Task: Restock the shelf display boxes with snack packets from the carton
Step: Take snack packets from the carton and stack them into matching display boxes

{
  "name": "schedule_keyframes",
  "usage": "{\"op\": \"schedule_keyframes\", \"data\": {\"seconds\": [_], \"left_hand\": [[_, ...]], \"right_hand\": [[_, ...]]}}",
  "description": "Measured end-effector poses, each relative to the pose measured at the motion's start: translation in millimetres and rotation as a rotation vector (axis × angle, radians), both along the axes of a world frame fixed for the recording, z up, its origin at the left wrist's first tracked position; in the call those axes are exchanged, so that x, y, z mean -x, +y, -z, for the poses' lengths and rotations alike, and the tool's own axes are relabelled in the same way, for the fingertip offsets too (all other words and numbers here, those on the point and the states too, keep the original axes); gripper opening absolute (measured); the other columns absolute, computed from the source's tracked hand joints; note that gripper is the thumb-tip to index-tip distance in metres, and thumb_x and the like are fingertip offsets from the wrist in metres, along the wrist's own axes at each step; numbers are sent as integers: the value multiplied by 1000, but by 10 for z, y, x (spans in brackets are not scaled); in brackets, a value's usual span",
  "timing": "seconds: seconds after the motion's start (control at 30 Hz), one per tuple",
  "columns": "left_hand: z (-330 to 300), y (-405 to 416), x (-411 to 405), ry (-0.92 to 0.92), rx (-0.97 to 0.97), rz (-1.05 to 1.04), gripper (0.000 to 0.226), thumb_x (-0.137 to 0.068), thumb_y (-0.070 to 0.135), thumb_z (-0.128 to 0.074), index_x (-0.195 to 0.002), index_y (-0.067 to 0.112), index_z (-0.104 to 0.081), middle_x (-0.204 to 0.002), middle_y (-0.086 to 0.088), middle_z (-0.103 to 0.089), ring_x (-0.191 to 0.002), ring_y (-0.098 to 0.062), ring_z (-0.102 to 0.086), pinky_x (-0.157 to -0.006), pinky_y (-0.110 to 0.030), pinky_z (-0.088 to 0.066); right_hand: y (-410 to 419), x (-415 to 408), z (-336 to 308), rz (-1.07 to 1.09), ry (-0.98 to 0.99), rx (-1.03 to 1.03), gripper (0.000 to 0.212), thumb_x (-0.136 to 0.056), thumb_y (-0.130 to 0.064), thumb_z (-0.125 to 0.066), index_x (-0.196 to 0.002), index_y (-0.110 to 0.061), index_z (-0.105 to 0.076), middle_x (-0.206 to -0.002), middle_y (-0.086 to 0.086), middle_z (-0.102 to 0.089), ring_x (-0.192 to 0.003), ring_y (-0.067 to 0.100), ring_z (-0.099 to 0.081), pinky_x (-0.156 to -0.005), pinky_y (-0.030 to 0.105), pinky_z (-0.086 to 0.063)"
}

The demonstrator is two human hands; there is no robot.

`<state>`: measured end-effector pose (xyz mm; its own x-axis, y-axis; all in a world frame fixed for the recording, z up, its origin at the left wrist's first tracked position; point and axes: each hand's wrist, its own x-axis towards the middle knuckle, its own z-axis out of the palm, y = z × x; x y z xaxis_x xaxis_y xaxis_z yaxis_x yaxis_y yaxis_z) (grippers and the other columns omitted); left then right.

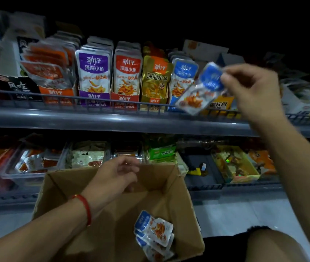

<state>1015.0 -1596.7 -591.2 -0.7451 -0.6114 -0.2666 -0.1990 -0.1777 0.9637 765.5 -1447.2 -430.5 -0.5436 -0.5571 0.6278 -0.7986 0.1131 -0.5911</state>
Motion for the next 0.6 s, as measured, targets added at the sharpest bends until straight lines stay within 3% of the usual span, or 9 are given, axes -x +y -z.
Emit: {"op": "schedule_keyframes", "data": {"seconds": [0.17, 0.3, 0.43, 0.53, 0.6], "left_hand": [[22, -28, 26, -22, 8, 23, 35, -85, -16, -60, -104, 13, -67, -111, -21, -67, -84, -23, -62, -57, -31, -54], [39, -75, -1, -28, 6, 28, 32, -88, -13, -60, -105, 14, -66, -109, -20, -68, -81, -22, -61, -56, -30, -53], [46, -116, -22, -35, 20, 27, 32, -87, -11, -61, -103, 16, -66, -108, -19, -68, -83, -22, -62, -58, -31, -54], [10, -123, -30, -21, 16, 26, 30, -87, -11, -61, -104, 14, -65, -108, -19, -68, -82, -23, -61, -59, -33, -54], [-6, -126, -30, -15, 12, 30, 31, -87, -11, -60, -105, 13, -65, -108, -19, -67, -82, -22, -61, -58, -32, -53]], "right_hand": [[-351, 396, -397, 81, 183, -51, 23, -103, -25, -58, -121, -15, -68, -117, -3, -67, -104, 0, -63, -88, 14, -52], [-607, 438, -385, 85, 211, -135, 21, -103, -22, -57, -120, -15, -68, -112, -9, -64, -95, -10, -59, -84, 9, -49], [-766, 447, -267, 72, 169, -214, 24, -103, -21, -58, -122, -11, -68, -112, -4, -65, -102, 6, -63, -76, 10, -53], [-852, 490, -152, 104, 208, -297, 23, -102, -25, -60, -121, -18, -70, -108, -9, -65, -100, 5, -62, -87, 18, -52], [-893, 526, -86, 132, 280, -366, 23, -101, -26, -61, -121, -19, -71, -107, -8, -62, -94, 5, -58, -81, 15, -46]]}}
